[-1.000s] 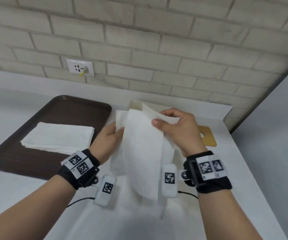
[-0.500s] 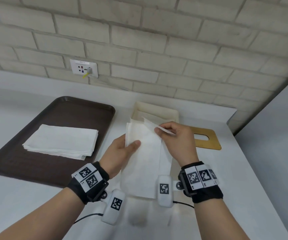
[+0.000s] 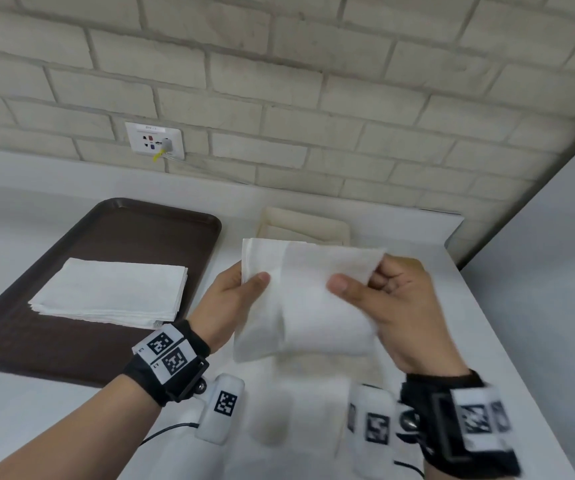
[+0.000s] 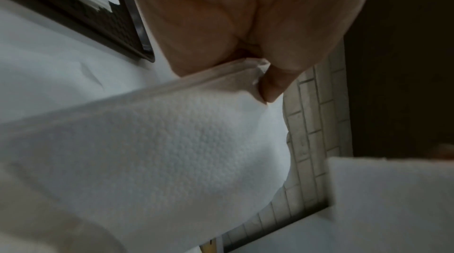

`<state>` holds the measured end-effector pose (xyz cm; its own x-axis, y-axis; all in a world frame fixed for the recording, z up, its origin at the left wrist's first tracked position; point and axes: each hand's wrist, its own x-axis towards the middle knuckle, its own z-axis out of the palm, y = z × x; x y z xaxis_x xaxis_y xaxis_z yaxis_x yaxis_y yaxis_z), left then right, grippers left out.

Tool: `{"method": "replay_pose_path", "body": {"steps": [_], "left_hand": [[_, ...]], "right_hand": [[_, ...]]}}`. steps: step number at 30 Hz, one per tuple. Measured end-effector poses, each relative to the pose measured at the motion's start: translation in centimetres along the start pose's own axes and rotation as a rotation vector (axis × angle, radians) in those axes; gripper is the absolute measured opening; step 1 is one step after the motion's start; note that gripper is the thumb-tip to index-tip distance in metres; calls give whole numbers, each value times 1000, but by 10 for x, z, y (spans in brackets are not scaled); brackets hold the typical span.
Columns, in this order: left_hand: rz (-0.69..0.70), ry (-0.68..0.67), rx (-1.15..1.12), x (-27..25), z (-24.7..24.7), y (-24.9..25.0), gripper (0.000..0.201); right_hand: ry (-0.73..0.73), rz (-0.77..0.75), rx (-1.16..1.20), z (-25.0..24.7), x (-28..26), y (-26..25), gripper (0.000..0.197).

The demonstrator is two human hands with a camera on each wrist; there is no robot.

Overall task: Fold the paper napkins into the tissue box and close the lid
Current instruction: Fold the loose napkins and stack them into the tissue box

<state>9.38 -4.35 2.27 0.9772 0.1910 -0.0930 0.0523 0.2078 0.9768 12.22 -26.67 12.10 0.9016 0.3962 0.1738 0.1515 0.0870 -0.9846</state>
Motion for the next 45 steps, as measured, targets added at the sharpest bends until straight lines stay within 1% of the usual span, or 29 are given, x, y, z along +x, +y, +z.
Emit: {"method": "replay_pose_path", "body": {"steps": [3,6,7,9,10,11,13,14,15,17,18,19,21,22,24,26,27,29,30,31,32,33,34,35,36,38,39,42,45], "left_hand": [[7,-25,-14,-7,10,6,25],[-6,-27,-88,-14,14,8,29],[-27,-23,-133,-16,15,9,33],[-73,-33,-214,-18,16,9,49],[-72,-51,-224,-19,16,8,55],[-53,-66,-208,-20,16,6,55],[20,-38,-133,-20,17,0,50],[51,-4,-106,-19,16,-2,46],[75,27,-102,-18,16,-3,42],[98,60,-146,-17,18,-1,39],[105,76,-170,-16,19,2,37],[119,94,-180,-15,20,5,33],[150,133,-172,-12,23,9,27],[163,151,-162,-10,24,10,27],[186,170,-118,-7,26,12,30],[195,136,-50,-6,26,15,32],[198,103,-16,-6,25,16,35],[202,52,29,-5,23,18,41],[207,35,29,-5,22,19,43],[208,10,21,-5,21,19,43],[202,-21,5,-4,20,19,42],[189,-58,-4,-4,20,19,41],[175,-95,-13,-5,21,19,39],[165,-125,-14,-6,24,19,36],[164,-142,-10,-7,27,18,33],[195,-130,15,-10,35,15,26],[225,-99,41,-12,39,12,23],[287,-6,107,-15,47,-3,20],[261,-11,112,-18,49,-21,21]], "right_hand": [[76,34,-177,18,16,32,25],[147,-7,-302,26,25,54,21],[173,-22,-324,27,26,59,22],[218,-36,-358,30,27,66,24],[233,-34,-370,33,27,67,24],[246,-34,-374,35,27,69,25],[283,-40,-370,38,26,71,28],[297,-30,-369,39,25,72,33],[290,-7,-366,40,22,74,42],[187,85,-305,39,15,79,62],[114,135,-254,38,10,82,66],[35,171,-216,37,5,87,65],[-108,197,-238,34,-7,96,53],[-161,203,-274,33,-12,101,48],[-226,254,-323,29,-20,107,46],[-293,329,-393,20,-26,109,48],[-346,359,-457,13,-29,108,46],[-454,390,-591,-1,-33,104,36],[-475,388,-633,-6,-33,100,33],[-458,354,-636,-10,-34,96,39],[-394,290,-597,-11,-33,92,56],[-293,226,-504,-10,-32,88,72],[-196,171,-378,-8,-29,84,80],[-122,118,-265,-4,-26,82,78],[-61,76,-194,1,-22,80,68],[53,17,-168,13,-18,80,40],[95,-6,-181,18,-17,81,32],[157,-23,-218,29,-23,92,31],[204,13,-229,32,-31,107,33]]}}
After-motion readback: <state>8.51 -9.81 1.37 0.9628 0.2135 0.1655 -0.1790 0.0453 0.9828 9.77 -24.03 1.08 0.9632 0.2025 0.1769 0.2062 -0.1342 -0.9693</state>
